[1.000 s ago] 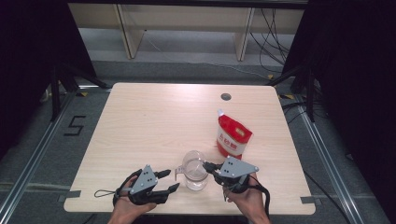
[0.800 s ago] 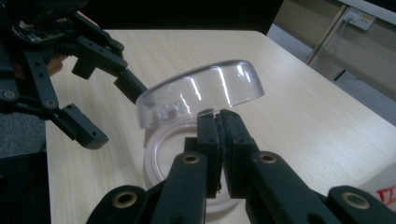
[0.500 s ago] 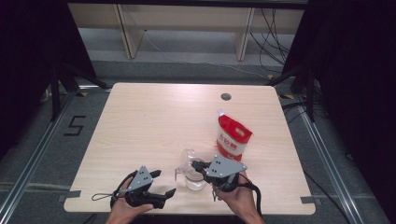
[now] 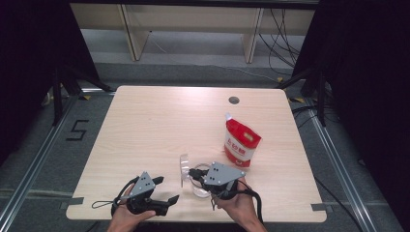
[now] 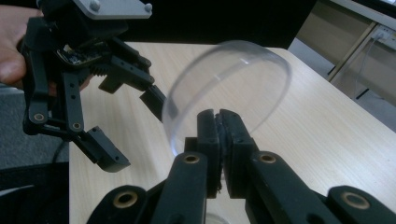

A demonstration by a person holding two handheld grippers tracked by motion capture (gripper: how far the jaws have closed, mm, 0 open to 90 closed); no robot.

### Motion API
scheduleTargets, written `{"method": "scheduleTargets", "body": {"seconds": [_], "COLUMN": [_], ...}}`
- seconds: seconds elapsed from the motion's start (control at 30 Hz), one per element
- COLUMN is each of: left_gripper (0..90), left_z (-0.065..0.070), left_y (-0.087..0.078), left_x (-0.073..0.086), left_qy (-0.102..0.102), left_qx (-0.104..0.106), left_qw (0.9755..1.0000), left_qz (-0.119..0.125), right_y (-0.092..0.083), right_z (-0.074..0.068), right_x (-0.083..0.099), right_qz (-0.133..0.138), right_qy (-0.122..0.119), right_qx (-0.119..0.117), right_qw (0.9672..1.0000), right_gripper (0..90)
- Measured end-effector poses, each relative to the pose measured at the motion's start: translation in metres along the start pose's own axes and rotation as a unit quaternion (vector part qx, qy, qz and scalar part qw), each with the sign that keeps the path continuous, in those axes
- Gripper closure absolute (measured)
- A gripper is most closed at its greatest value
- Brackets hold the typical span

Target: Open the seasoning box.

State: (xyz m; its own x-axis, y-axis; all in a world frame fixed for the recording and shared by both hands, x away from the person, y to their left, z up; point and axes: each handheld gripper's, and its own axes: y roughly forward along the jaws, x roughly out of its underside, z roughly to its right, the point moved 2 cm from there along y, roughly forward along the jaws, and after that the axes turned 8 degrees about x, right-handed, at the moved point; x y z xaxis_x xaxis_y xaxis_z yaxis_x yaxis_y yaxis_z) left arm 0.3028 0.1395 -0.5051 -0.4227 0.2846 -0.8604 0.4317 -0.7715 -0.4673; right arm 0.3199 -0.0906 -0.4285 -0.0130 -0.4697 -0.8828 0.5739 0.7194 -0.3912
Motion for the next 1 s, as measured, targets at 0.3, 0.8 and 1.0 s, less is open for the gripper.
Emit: {"method": "scheduleTargets", "body": {"seconds": [0.3, 0.8, 1.0], "left_gripper": [15.2, 15.1, 15.1], "left_z": [-0.004, -0.001, -0.001], "left_y": [-0.001, 0.000, -0.002], "left_x": [0.000, 0.000, 0.000], "left_qy": [0.001, 0.004, 0.011], "left_qx": [-0.008, 0.009, 0.002], "left_qw": [0.9999, 0.9999, 0.9999], "left_qz": [0.006, 0.012, 0.009], "right_y": [-0.014, -0.072, -0.086], "right_z": [0.014, 0.035, 0.045], "right_x": [0.006, 0.083, 0.098], "right_qz": [0.011, -0.008, -0.016], "right_qy": [0.011, 0.131, 0.161], "right_qx": [0.023, 0.105, 0.140], "right_qw": [0.9996, 0.9858, 0.9769], "right_gripper": [82.8, 44.3, 35.6]}}
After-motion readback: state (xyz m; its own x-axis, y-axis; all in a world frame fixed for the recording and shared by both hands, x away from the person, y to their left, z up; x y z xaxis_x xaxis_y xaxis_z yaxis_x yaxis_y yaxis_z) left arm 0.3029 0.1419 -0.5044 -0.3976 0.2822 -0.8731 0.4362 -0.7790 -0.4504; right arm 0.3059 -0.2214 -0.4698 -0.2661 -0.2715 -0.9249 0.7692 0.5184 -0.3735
